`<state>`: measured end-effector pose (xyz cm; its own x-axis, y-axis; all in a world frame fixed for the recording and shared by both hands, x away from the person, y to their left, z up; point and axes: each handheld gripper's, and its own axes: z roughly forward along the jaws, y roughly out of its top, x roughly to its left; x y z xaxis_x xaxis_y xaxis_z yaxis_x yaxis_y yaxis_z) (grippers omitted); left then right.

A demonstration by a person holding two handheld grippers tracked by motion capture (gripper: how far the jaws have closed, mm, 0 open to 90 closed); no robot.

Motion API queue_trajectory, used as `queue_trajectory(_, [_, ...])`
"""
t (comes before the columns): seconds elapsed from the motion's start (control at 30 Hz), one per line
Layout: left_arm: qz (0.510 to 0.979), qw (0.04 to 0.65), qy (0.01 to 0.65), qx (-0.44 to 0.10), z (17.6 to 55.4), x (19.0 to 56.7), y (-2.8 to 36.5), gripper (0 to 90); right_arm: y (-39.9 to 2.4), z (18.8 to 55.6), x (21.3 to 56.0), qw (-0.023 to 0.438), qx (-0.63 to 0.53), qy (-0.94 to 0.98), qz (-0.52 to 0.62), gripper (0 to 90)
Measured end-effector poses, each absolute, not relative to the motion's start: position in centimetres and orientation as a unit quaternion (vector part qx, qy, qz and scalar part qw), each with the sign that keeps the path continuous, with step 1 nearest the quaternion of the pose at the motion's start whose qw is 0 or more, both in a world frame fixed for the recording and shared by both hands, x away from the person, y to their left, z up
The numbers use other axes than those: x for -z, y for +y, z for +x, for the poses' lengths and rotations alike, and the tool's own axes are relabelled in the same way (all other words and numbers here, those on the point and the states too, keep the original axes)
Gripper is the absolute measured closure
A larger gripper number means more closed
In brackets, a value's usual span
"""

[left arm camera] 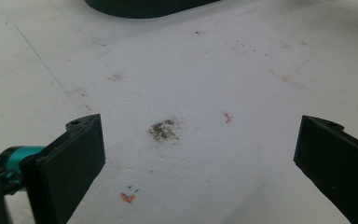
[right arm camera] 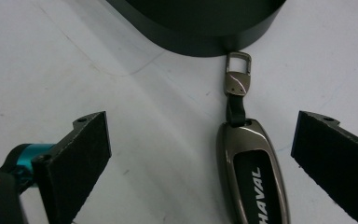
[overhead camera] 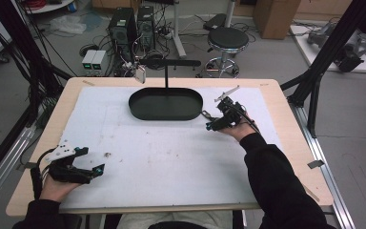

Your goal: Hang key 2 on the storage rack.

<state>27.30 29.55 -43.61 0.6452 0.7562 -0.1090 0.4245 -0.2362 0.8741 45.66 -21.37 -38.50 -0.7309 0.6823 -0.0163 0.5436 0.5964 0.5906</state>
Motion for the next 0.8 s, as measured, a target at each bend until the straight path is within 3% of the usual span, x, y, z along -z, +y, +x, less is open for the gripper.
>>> queue_trajectory(0.8, [0.769, 0.480, 0.386, -0.172, 27.4, 43.7, 29.5, 2.4, -20.5, 50.8, 40.2, 0.087, -0.262, 0.886, 0.373, 3.7])
